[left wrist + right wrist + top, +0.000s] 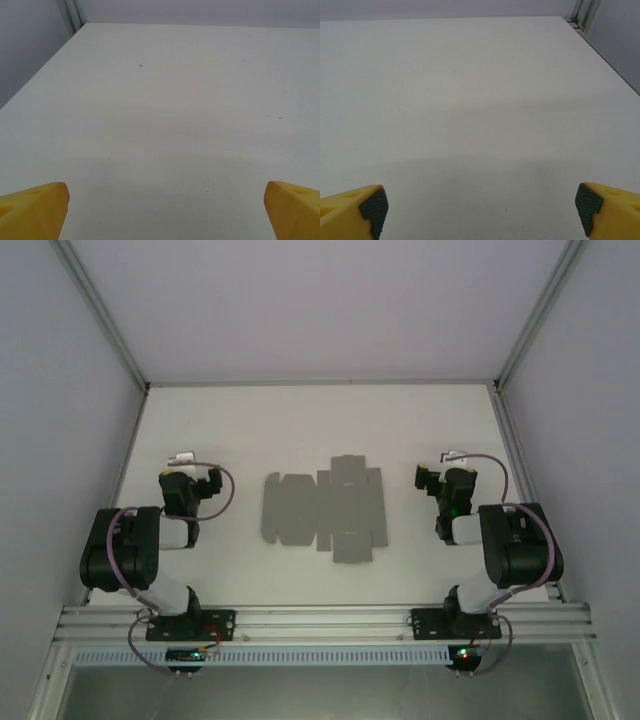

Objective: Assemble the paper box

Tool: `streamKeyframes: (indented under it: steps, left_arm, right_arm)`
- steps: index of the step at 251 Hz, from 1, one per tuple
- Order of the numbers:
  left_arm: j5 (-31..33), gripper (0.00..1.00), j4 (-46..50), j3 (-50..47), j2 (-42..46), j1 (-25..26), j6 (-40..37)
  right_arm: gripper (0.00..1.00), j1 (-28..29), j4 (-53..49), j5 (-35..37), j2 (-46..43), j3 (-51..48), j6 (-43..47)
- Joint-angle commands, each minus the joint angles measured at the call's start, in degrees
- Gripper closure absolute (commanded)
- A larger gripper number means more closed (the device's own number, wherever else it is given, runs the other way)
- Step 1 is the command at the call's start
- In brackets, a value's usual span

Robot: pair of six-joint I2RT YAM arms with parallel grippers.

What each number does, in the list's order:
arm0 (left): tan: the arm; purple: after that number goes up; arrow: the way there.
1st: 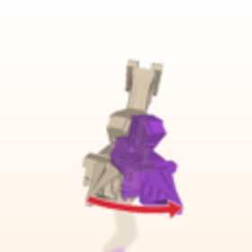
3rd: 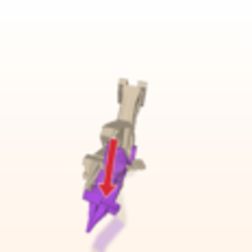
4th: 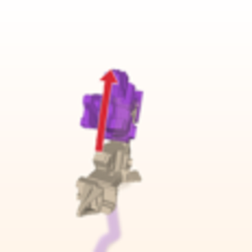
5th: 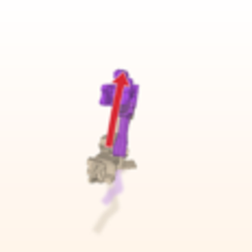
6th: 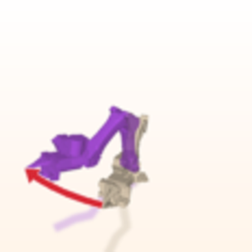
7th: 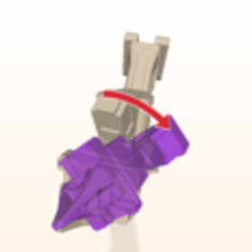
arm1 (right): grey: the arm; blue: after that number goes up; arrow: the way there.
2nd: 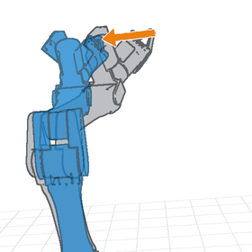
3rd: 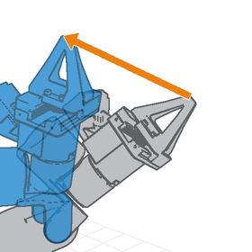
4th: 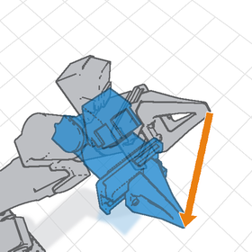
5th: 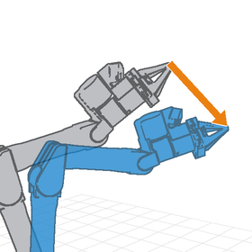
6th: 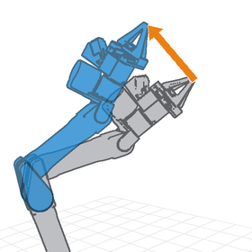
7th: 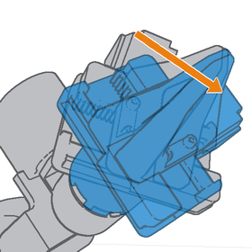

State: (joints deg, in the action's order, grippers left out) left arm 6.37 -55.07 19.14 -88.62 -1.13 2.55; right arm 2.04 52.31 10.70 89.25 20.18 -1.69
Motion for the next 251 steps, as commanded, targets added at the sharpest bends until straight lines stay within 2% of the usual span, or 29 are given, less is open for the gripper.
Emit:
streamKeyframes:
  steps: [1,196,220,251]
  left_arm:
    - [-1.0,0.01,-0.3,0.8,0.4,-0.2,-0.4]
    - [-0.6,0.01,-0.3,1.1,0.6,-0.2,-0.2]
    - [1.1,0.0,6.9,3.2,4.3,-0.3,0.6]
    - [0.5,0.01,17.0,6.5,10.6,-0.4,0.5]
  right_arm:
    - [0.01,-0.3,-0.1,-0.4,-0.2,0.5,0.5]
    - [0.01,-0.8,0.0,-1.8,-1.1,0.1,0.4]
    - [0.01,-0.7,-3.9,-1.2,-5.5,0.2,0.4]
    - [0.01,-1.0,-14.5,-2.9,-13.0,2.6,0.2]
